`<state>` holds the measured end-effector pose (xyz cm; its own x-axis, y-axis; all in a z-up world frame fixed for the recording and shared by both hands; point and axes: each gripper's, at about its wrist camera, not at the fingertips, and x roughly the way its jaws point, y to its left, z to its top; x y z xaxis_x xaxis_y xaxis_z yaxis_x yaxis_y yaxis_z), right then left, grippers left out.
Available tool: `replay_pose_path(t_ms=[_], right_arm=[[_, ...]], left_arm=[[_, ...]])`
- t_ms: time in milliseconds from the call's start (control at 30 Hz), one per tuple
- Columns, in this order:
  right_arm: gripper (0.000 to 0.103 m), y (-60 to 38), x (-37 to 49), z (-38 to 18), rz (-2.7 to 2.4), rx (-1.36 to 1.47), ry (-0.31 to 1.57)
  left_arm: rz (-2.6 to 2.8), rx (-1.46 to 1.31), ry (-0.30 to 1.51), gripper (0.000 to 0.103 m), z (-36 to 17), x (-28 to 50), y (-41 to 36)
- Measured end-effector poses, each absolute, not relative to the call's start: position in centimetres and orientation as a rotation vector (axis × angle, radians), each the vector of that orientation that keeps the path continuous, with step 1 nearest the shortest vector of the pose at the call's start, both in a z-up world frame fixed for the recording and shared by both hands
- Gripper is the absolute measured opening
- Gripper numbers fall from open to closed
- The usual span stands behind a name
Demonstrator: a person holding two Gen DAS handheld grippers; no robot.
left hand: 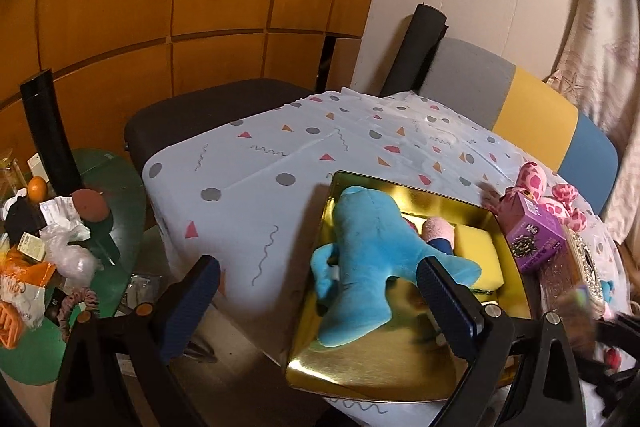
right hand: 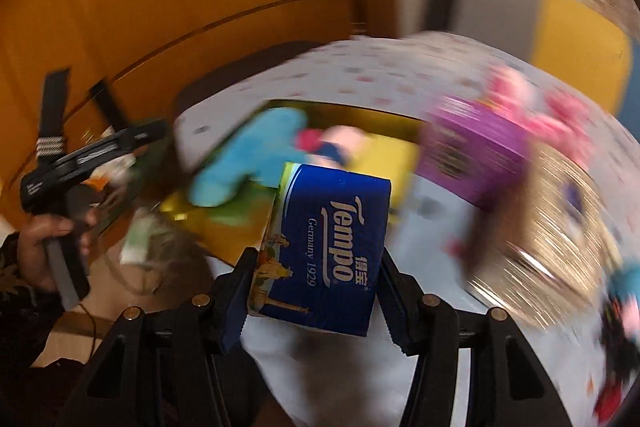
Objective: Organize soft objects
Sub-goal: 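Carry the Tempo tissue pack into the gold tray and release it with the right tool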
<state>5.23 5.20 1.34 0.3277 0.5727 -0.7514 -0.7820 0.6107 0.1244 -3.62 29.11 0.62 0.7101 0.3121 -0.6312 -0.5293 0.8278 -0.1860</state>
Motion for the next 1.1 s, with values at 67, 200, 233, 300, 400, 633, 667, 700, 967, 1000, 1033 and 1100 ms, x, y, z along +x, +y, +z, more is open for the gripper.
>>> replay_pose_path(t_ms=[67, 200, 233, 300, 400, 633, 667, 700, 967, 1000, 1033, 1100], right_arm=[[0.058, 8.4, 5.0, 0.7, 0.966, -0.319, 0.858], [0.058, 13.4, 5.5, -1.1, 1.037, -0.332, 0.892], [0.058, 14.7, 5.9, -2.0, 1.042, -0.341, 0.909], [0.058, 16.2, 6.5, -3.8, 1.037, -0.353, 0.955], [0.060, 17.3, 7.5, -6.5, 1.020, -0.341, 1.032], [0.074, 16.2, 8.3, -7.3, 0.997, -0.250, 1.085], [0.074, 15.9, 8.1, -6.8, 0.997, -0.253, 1.072], [0.074, 15.7, 8.1, -6.5, 0.997, -0.253, 1.063], [0.074, 11.0, 6.2, -2.5, 0.897, -0.216, 0.907], [0.074, 10.3, 6.0, -2.1, 0.867, -0.229, 0.881], [0.074, 9.5, 5.9, -1.6, 0.839, -0.236, 0.856], [0.074, 7.9, 5.7, -1.0, 0.806, -0.226, 0.830]], left_arm=[[0.484, -0.383, 0.625, 0.099, 0.4, -3.9, 29.5], [0.496, -0.399, 0.633, 0.099, 0.0, -4.2, 30.1], [0.501, -0.403, 0.635, 0.099, -0.2, -4.3, 30.3], [0.505, -0.410, 0.639, 0.099, -0.4, -4.5, 30.6], [0.512, -0.419, 0.646, 0.099, -0.8, -4.7, 30.9], [0.494, -0.397, 0.659, 0.099, -1.1, -4.4, 30.3], [0.490, -0.395, 0.657, 0.099, -1.0, -4.4, 30.1], [0.485, -0.392, 0.656, 0.099, -0.9, -4.3, 29.9], [0.402, -0.318, 0.643, 0.099, 0.3, -3.5, 26.5], [0.390, -0.310, 0.645, 0.099, 0.5, -3.3, 26.0], [0.373, -0.293, 0.644, 0.099, 0.6, -3.2, 25.2], [0.352, -0.266, 0.640, 0.099, 0.9, -3.0, 24.1]])
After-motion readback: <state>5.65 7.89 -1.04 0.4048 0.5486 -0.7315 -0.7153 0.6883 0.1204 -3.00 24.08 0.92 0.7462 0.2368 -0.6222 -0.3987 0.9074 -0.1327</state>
